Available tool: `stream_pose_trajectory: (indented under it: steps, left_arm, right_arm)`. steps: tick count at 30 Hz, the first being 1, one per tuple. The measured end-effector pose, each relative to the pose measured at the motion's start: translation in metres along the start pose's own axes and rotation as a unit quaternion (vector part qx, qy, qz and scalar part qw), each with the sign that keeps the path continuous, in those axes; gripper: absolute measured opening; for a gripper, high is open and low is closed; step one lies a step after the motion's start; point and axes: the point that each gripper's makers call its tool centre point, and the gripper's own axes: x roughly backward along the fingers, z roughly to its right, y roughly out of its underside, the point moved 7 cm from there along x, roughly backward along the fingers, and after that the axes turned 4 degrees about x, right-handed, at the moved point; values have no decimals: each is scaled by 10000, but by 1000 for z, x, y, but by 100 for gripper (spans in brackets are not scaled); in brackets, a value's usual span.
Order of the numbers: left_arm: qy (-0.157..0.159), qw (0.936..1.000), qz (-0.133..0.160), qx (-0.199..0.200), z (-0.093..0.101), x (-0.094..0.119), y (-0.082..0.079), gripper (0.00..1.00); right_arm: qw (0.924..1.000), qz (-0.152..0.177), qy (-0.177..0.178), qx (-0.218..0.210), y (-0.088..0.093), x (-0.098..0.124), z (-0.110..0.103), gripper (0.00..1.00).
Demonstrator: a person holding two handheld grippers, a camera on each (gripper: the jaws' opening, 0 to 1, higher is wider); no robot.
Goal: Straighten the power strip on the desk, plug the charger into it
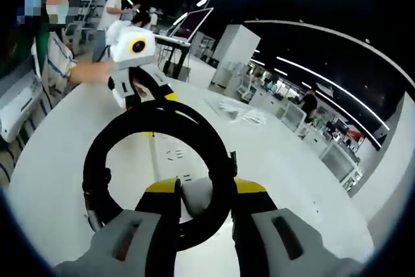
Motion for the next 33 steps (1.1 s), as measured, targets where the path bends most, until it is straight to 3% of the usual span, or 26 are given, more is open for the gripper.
stream_pose_trajectory:
  steps: [10,17,22,28,33]
  left_arm:
    - [50,9999,-67,-98,7,-6,4,29]
    - [18,10000,-81,-36,7,-9,7,29]
    - [-45,9999,-87,41,3,-8,8,29]
    - [-142,9997,-40,177,-4,-2,5,30]
    - [-103,9992,22,376,-7,1,3,30]
  right_arm:
    - [9992,318,175,-146,4,9,4,28]
    - [9955,802,211,-459,5,17,7,28]
    - [9931,950,276,-627,8,23,11,29]
    - [9898,1034,6,-985,18,33,14,31]
    - [9843,1225,28,-1269,24,44,20,31]
